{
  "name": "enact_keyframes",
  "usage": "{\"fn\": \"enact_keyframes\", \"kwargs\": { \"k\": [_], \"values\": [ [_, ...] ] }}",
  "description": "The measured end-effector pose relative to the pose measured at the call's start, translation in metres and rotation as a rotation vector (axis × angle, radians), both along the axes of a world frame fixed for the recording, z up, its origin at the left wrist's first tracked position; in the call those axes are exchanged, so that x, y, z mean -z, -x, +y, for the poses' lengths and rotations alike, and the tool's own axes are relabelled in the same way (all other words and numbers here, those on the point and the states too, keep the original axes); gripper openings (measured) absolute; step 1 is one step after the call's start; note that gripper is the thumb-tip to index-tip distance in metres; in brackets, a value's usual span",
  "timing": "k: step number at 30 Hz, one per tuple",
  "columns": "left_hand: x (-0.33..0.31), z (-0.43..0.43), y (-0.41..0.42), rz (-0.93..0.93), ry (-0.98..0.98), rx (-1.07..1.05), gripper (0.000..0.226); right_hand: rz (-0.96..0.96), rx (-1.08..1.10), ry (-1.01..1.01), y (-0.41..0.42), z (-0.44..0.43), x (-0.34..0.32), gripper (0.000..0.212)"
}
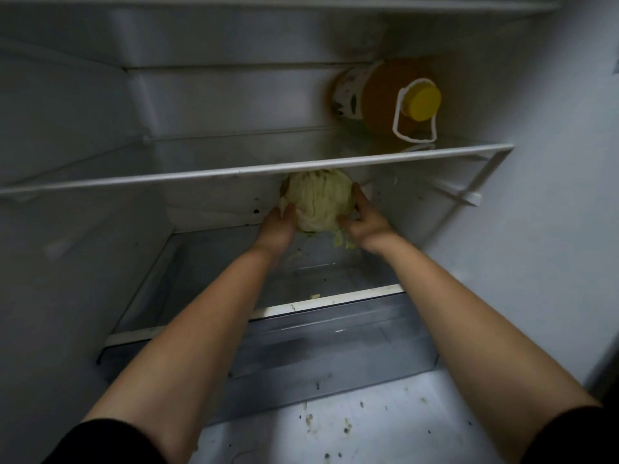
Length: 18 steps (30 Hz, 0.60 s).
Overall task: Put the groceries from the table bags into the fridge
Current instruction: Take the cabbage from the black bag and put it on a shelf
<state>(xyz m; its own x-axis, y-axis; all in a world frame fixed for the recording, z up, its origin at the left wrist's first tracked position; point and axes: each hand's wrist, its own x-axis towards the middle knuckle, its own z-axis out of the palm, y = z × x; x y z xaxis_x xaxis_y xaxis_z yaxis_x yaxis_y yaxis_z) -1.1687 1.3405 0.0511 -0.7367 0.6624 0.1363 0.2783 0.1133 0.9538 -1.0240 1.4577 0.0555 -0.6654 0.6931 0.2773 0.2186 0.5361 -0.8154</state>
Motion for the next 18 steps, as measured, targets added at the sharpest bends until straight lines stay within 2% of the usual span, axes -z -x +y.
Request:
{"fn": "enact_keyframes", "kwargs": {
  "k": [3, 5, 8, 11, 14, 18],
  "values": [
    [-0.003, -0.014, -0.011, 0.133, 0.052, 0.009, 0.049, 0.006, 0.006, 0.019, -0.012, -0.008, -0.004, 0.069],
    [-0.007, -0.030, -0.026, 0.238, 0.055, -0.003, 0.045, -0.029, 0.037, -0.042, -0.028, -0.019, -0.006, 0.059],
    [-0.003, -0.068, -0.055, 0.459, 0.185, -0.060, 0.042, -0.127, 0.095, -0.223, -0.059, -0.040, -0.003, 0.060],
    [0.011, -0.114, -0.085, 0.754, 0.324, -0.245, 0.046, -0.179, 0.120, -0.379, -0.084, -0.063, 0.005, 0.060],
    [0.028, -0.153, -0.112, 0.835, 0.394, -0.390, 0.054, -0.103, 0.116, -0.420, -0.098, -0.084, 0.020, 0.056],
    [0.058, -0.200, -0.135, 0.800, 0.460, -0.452, 0.066, -0.114, 0.055, -0.474, -0.106, -0.108, 0.050, 0.059]
  ]
}}
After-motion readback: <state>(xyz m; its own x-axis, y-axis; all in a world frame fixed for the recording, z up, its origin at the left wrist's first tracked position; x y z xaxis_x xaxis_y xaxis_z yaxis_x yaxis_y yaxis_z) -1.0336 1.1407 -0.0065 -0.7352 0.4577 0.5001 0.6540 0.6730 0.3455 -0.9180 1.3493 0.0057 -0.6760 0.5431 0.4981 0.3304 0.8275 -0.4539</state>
